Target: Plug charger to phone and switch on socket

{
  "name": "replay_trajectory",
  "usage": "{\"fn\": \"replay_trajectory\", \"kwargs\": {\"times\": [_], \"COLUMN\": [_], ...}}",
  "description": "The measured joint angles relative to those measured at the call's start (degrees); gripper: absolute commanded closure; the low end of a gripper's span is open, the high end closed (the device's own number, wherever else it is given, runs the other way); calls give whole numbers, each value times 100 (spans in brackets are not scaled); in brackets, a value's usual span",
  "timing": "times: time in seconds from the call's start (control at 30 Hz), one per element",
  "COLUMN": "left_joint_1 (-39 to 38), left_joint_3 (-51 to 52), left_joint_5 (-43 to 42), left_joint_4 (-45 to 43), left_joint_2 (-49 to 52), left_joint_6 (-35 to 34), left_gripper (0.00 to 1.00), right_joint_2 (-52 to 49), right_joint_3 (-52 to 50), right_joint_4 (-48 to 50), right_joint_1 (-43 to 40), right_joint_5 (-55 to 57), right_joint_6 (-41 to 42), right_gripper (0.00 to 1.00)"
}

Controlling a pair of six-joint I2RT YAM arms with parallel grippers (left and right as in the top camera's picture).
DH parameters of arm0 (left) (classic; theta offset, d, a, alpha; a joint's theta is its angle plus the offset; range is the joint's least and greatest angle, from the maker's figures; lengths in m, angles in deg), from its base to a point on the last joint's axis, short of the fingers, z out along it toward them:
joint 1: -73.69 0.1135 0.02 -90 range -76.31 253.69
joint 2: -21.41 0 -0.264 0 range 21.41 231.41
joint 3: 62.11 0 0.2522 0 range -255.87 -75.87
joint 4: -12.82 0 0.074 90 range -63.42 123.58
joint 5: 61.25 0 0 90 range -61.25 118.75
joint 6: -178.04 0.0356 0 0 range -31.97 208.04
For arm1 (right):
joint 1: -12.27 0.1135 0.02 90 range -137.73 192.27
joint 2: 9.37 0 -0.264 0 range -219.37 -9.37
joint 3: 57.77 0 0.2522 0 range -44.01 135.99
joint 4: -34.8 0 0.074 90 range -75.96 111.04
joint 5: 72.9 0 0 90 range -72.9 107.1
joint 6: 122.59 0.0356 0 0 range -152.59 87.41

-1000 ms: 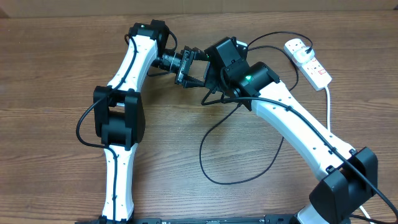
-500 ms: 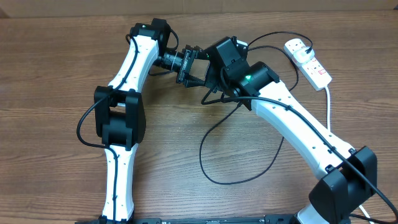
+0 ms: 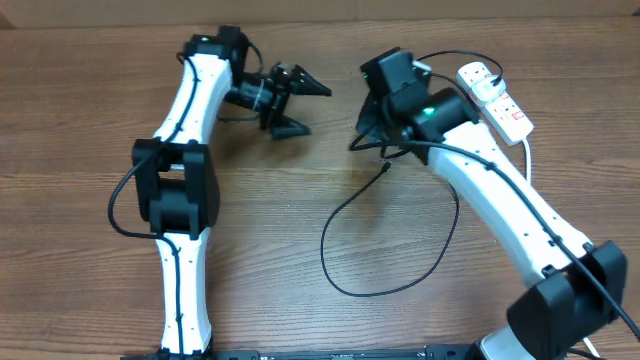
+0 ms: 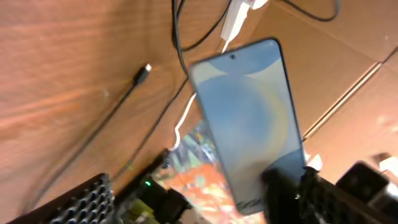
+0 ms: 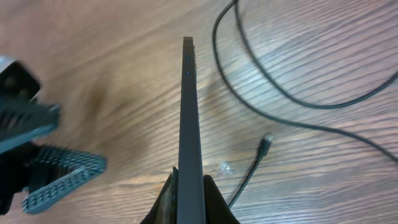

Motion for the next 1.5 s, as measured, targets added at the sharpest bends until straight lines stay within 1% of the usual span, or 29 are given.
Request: {"fn": "replay_trajectory", "kwargs": {"times": [0.13,0.23,0.3,0.33,0.37,0.4,0.47,0.5,0.53,0.57,0.63,0.7,0.8,0.87,0.93,1.03,1.07,1.17,1.2,1.27,1.33,1.43,1.5], "left_joint_1": [236,378,433,439,439,433,396,356,313,238,146,44,-149,-439,-660,-846,-881,-881,-881,-881,-881,-881,-881], "left_joint_3": [0,0,-4,-9,-44,-63,-74,-81,-90,-105,-114,-109,-109,-109,-109,-109,-109,-109,-109,-109,-109,-103,-103], "left_joint_5": [76,214,389,522,732,855,1447,1873,2175,2649,3042,3324,3541,3648,3696,3838,3971,4148,4175,4221,4186,4015,3939], "left_joint_4": [-2,33,92,140,223,267,461,551,610,723,852,890,734,498,269,-118,-227,-295,-295,-299,-350,-774,-994], "left_joint_2": [-413,-1040,-1617,-1945,-2363,-2542,-3018,-3248,-3394,-3547,-3595,-3576,-3560,-3560,-3560,-3558,-3552,-3495,-3473,-3407,-3298,-3202,-3185], "left_joint_6": [518,977,1292,1453,1652,1718,1849,1882,1843,1676,1318,815,109,-520,-1029,-1895,-2304,-3303,-3493,-4019,-4730,-5211,-5372], "left_gripper": [5,5,5,5,5,4,4,4,5,6,9,11,11,12,16,15,15,12,12,14,15,19,25], "right_joint_2": [269,417,452,452,452,452,452,452,452,452,452,452,452,452,455,461,461,461,461,463,463,463,463], "right_joint_3": [44,74,90,98,98,98,98,98,101,101,103,103,103,103,103,103,103,103,103,103,103,103,103], "right_joint_4": [42,186,358,509,636,715,986,1165,1320,1521,1615,1646,1650,1694,1812,1810,1812,1915,2048,2267,2428,2444,2441], "right_joint_1": [-289,-525,-726,-876,-1014,-1091,-1373,-1526,-1644,-1812,-1904,-1923,-1915,-1915,-1915,-1886,-1849,-1716,-1652,-1576,-1451,-1196,-1040], "right_joint_5": [-343,-839,-1357,-1803,-2216,-2409,-3134,-3545,-3871,-4310,-4616,-4922,-5213,-5381,-5493,-5611,-5630,-5648,-5661,-5661,-5613,-5311,-5174], "right_joint_6": [0,0,7,4,11,35,175,286,404,621,997,1569,2310,2916,3314,3869,4098,4553,4730,4959,5224,5416,5501], "right_gripper": [96,96,96,96,97,96,96,96,96,96,96,96,96,96,96,96,96,96,96,96,96,96,96]}}
